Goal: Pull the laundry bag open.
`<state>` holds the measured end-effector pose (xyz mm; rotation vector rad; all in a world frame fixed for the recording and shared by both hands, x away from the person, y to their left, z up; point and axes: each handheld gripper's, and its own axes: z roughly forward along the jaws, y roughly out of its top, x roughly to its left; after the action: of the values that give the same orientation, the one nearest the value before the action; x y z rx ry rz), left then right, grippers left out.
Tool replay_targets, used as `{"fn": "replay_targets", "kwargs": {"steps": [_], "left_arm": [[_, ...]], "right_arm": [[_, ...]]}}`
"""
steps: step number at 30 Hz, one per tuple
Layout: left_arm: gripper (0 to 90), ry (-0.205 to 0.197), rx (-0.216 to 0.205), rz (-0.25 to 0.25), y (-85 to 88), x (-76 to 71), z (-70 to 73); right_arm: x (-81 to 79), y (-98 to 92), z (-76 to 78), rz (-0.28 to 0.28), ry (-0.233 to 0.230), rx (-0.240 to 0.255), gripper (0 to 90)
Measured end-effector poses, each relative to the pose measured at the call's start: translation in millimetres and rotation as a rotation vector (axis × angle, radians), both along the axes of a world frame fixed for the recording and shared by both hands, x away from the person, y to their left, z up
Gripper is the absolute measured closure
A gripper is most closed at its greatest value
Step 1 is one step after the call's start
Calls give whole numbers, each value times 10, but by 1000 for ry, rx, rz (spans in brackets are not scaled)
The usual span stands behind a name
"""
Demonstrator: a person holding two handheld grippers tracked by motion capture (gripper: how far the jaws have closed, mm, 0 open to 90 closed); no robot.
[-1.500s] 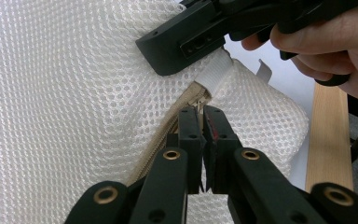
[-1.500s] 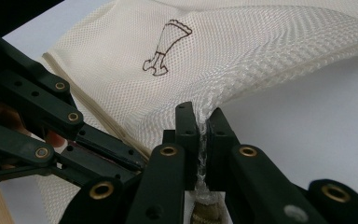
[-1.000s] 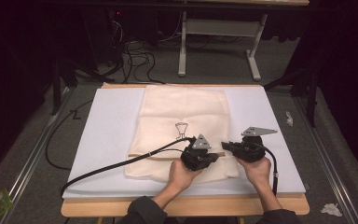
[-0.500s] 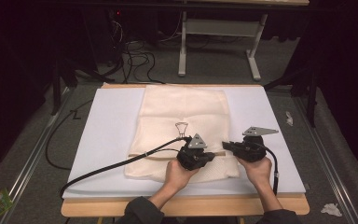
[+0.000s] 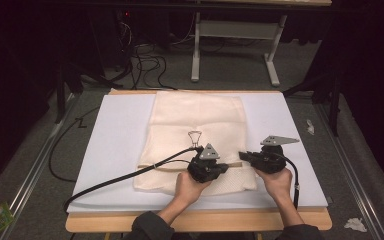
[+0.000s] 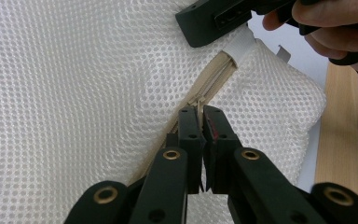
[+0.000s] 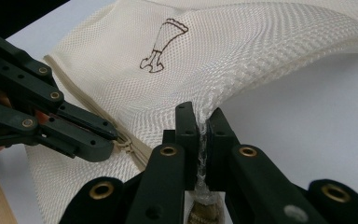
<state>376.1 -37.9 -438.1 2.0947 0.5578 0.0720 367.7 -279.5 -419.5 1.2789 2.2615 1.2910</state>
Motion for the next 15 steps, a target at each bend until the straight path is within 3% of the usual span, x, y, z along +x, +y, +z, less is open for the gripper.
{"fn": "replay_targets", "kwargs": {"steps": [15], "left_arm": [[869,3,-8,15,102,15,2]], "right_arm": [[-2,-6,-4,-6,2,1,877]]}}
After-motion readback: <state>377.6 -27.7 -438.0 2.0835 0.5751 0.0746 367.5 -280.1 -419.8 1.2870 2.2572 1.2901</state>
